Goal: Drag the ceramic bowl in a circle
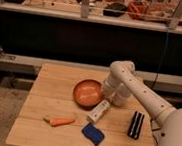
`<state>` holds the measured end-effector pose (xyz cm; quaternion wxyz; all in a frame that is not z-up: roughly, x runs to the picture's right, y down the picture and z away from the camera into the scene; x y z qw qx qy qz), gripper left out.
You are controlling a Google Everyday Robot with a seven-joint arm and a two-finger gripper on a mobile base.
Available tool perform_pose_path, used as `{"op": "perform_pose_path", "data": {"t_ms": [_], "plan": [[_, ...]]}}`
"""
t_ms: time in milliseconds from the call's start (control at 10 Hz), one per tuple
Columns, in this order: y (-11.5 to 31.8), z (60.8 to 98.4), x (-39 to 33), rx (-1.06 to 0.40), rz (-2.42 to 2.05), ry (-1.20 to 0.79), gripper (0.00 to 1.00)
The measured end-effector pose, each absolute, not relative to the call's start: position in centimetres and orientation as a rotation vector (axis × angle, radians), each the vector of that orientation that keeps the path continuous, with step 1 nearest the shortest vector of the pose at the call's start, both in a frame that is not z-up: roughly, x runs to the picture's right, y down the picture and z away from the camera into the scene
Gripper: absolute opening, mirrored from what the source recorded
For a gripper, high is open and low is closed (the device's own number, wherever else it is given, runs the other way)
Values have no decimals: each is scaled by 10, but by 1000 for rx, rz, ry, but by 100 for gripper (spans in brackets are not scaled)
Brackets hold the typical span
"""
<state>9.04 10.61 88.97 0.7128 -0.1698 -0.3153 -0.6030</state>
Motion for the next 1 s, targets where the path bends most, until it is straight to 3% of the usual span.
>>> {"op": "perform_pose_path", "data": {"t_ms": [600,1000], "plan": [[145,864,-53,-317,-1622,-824,0],[128,882,-84,-271,-1660,-879,0]]}}
